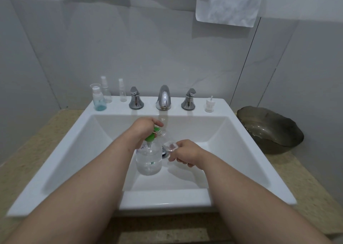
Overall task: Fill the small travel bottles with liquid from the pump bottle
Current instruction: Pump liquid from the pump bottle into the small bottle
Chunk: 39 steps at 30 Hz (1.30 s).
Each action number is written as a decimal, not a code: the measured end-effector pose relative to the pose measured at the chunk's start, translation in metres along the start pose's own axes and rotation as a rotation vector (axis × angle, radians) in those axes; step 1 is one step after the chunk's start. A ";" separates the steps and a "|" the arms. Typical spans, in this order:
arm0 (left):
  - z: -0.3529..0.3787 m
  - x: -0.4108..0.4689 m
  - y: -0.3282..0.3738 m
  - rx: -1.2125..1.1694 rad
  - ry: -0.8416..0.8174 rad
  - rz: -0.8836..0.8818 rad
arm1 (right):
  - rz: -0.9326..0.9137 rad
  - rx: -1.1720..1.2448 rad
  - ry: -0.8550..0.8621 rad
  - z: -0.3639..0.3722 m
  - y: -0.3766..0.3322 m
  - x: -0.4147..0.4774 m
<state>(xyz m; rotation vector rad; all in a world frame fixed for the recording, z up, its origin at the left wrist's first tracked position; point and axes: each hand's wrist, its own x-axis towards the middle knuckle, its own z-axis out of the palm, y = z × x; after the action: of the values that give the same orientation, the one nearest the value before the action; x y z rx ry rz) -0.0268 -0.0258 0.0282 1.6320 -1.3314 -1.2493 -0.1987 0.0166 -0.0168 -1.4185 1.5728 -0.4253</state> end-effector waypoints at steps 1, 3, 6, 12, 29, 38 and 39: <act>0.000 0.000 0.000 -0.007 0.002 0.000 | 0.003 0.000 -0.003 0.000 0.000 0.000; 0.001 0.000 -0.002 -0.016 0.007 0.001 | 0.006 -0.001 -0.008 0.000 0.001 0.000; 0.002 0.001 -0.004 -0.074 0.038 -0.033 | 0.002 0.005 -0.004 0.000 0.001 0.000; -0.003 -0.001 -0.008 -0.249 0.021 -0.092 | -0.014 0.025 0.010 -0.001 0.001 0.002; 0.002 -0.003 0.000 -0.081 -0.013 -0.044 | -0.017 0.011 0.018 0.000 -0.001 -0.001; 0.000 0.000 -0.002 0.055 -0.016 0.023 | -0.003 -0.013 -0.004 0.000 0.000 -0.002; 0.000 0.000 -0.002 0.059 -0.016 0.025 | -0.002 -0.014 -0.006 0.000 0.000 -0.003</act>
<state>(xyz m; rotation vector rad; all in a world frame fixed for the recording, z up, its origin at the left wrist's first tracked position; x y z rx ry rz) -0.0263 -0.0251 0.0264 1.6440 -1.4062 -1.2211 -0.1987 0.0188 -0.0155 -1.4312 1.5723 -0.4116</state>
